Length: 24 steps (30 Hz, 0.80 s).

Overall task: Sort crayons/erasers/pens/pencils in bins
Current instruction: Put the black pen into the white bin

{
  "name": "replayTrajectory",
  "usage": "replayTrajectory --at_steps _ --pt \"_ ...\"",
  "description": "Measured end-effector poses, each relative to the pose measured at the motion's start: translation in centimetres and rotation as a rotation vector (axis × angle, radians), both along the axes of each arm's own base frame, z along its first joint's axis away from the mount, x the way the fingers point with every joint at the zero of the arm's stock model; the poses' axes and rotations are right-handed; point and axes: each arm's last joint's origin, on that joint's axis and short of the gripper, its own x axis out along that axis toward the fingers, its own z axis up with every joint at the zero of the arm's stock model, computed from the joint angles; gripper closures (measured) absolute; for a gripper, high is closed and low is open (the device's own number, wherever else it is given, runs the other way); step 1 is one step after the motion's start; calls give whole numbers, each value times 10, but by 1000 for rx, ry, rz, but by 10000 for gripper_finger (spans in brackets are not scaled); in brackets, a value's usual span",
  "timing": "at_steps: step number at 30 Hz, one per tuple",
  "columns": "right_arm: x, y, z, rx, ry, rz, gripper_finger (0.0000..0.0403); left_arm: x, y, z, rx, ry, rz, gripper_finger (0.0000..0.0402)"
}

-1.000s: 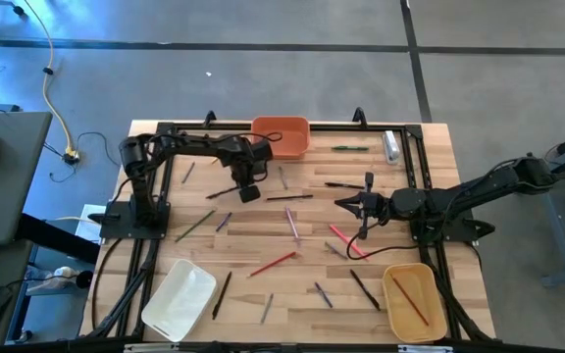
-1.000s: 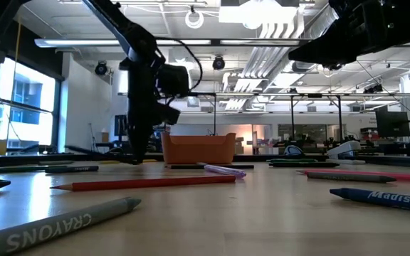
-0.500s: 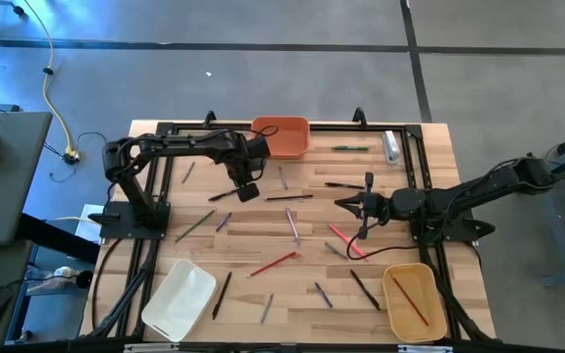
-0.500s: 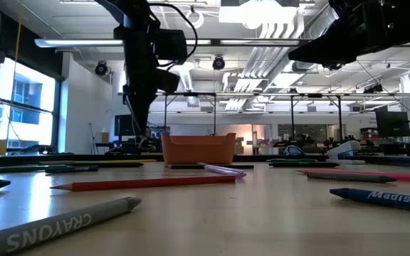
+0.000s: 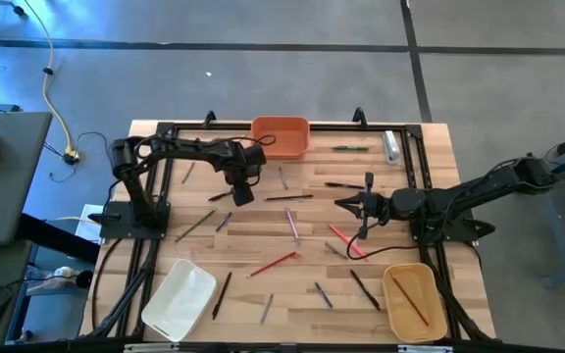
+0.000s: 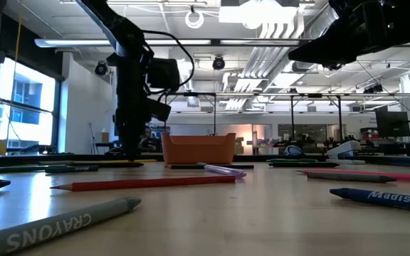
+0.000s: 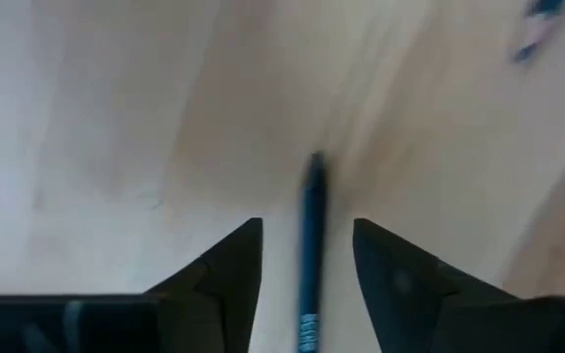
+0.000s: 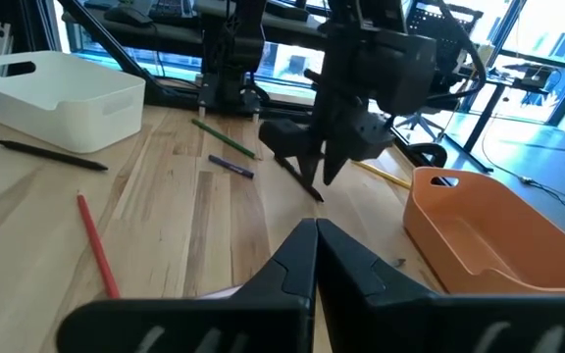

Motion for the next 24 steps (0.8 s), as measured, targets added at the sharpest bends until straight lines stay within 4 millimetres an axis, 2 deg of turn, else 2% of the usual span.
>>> replayTrajectory --at_steps 8,13,18,24 --pt "0 0 0 2 -1 0 403 4 13 -7 0 -72 11 274" --pt "0 0 0 0 0 1 403 4 15 -19 -43 -44 11 292" --pt "0 0 0 0 0 1 403 4 16 -22 -41 -28 1 299" --pt "0 0 0 0 0 0 403 5 14 -23 -53 -30 -6 359"
